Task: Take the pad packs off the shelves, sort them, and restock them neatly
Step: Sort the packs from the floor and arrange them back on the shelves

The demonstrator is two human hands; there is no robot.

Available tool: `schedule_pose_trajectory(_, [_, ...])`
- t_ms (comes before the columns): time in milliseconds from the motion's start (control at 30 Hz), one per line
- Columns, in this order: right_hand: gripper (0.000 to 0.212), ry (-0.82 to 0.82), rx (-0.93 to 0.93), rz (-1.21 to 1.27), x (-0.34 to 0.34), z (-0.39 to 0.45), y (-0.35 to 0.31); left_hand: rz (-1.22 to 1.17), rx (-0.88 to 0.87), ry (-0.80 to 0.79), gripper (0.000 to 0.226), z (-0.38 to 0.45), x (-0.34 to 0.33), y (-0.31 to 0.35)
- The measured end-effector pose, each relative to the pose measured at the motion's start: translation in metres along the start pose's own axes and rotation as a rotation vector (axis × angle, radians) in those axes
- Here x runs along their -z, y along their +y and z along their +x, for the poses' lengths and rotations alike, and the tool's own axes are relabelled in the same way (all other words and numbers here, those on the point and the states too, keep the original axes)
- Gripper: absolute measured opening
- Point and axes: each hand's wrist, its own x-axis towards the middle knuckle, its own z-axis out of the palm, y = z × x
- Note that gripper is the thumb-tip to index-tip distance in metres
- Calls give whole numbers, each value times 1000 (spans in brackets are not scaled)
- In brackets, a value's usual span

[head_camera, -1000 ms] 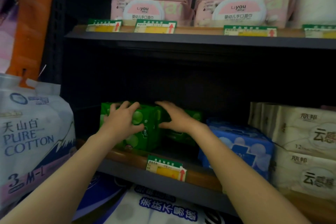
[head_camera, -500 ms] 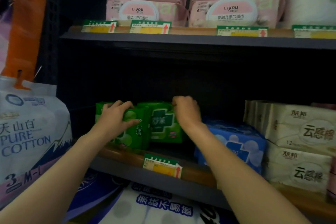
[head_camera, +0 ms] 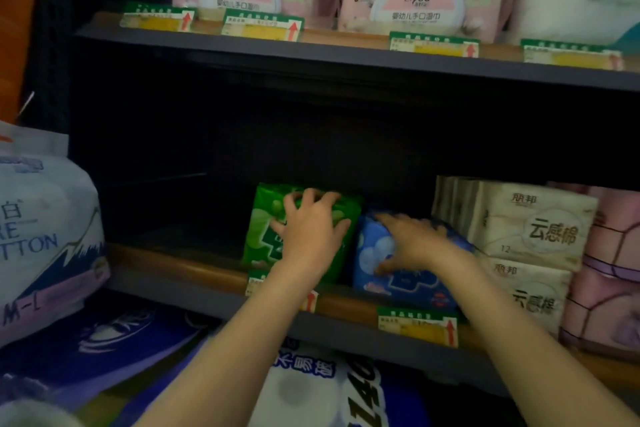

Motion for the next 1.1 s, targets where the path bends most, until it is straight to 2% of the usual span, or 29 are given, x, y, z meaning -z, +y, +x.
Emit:
schedule_pose_trajectory(100, [98,64,17,-34,-4,3,1,-41,-114,-106,79,0,14,-15])
schedule_pose_trajectory(167, [97,76,33,-11,-3,5,5,58,-182,-141,77,-1,20,-27])
schedule_pose_trajectory(300, [99,65,81,34,0,8,13,278,-198,26,67,-6,2,-27])
schedule_pose_trajectory(433, [95,97,75,20,-1,-1,7,238,-195,64,67,-17,-9,-12])
schedule_pose_trajectory(533, [76,369,184,124,-3,-27,-4,6,-324,245,59,-46,14,-26])
schedule_pose_trajectory(600, [61,541,335,273,-10,-58,-18,-60,-290,397,48,-81,29,-48])
schedule_pose_trajectory(667, [48,578,476,386,-28,-93,-37,-86,-199,472,38,-125,39,-74])
schedule_pose_trajectory(767, [38,465,683,535,-71,-133,-76,-60,-67,497,33,-190,44,-113])
schedule_pose_trajectory(933, [26,309,998,673,-184,-191,-154,69,59,361,31,-306,45,-163])
schedule_pose_trajectory(1000, [28,88,1025,640,-247,-219,-177,129,117,251,29,-353,40,-187])
schedule_pose_trajectory(1100, [45,-445,926,413,-339,-250,-197,208,207,-142,31,-412,23,-223])
